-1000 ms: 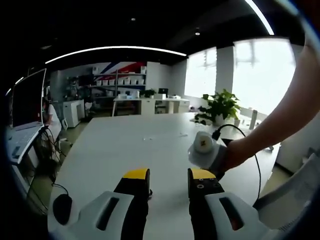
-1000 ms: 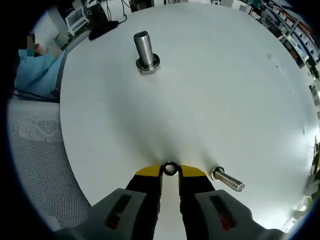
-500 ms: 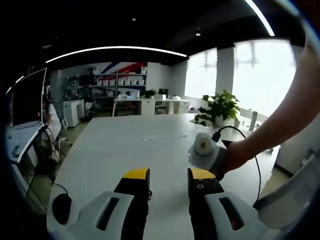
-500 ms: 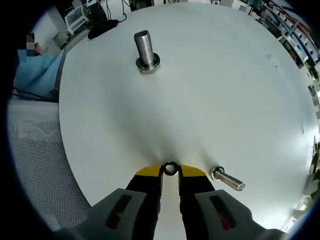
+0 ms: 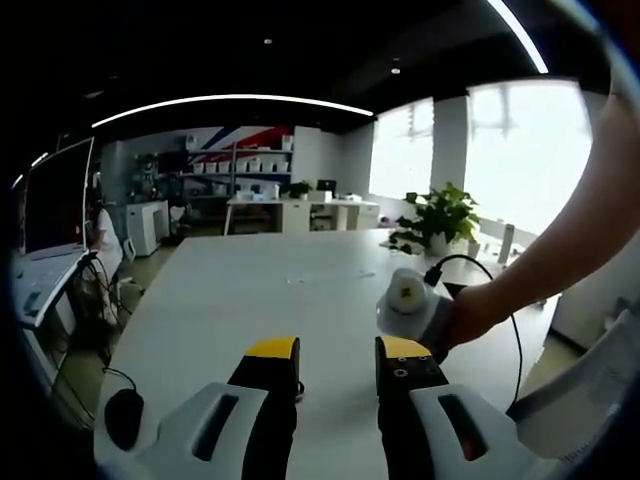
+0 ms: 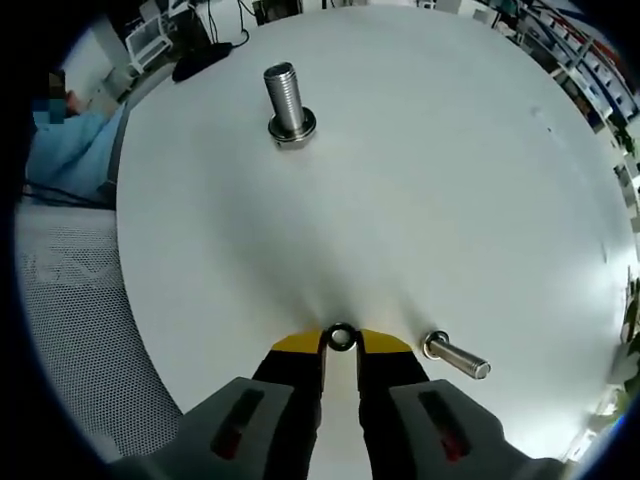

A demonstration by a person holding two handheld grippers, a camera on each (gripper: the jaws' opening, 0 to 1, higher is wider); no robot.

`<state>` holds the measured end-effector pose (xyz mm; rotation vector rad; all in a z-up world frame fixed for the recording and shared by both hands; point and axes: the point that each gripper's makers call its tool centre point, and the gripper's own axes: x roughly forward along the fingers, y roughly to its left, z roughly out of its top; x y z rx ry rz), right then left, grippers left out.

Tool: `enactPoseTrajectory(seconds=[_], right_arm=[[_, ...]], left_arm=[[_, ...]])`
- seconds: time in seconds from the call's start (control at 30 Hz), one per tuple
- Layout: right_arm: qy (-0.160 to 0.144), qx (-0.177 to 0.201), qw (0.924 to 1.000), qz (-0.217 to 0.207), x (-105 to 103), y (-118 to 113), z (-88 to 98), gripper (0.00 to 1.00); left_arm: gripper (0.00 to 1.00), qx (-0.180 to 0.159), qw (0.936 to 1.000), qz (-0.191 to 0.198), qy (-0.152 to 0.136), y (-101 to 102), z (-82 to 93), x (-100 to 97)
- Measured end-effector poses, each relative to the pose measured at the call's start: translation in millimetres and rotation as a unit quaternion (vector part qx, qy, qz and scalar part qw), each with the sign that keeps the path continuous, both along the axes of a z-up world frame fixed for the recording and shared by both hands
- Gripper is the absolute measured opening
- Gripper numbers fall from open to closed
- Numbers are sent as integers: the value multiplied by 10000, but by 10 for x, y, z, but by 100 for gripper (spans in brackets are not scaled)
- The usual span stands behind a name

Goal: Place the washer onto the threaded stud by aligning its center hole with the stud, sliding it down to the base, and recovering from edge contact or off-axis alignment until the washer reaches the visible bottom stop.

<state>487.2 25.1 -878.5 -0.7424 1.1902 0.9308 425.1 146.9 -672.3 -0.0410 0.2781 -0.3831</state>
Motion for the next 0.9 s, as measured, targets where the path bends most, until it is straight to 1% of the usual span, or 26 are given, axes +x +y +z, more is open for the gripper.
enactPoseTrajectory(seconds=[0.43, 0.63, 0.9], right_arm=[[11, -25, 10000, -26, -14, -10, 9, 13], [-50, 46, 9999, -144, 43, -41, 82, 13], [-46, 106, 9997, -212, 33, -60, 167, 13]], left_arm=[[28, 16, 10000, -9, 17, -2, -4, -2], [28, 19, 10000, 1, 16, -1, -5, -1], [28, 32, 10000, -14, 7, -11, -2, -1]])
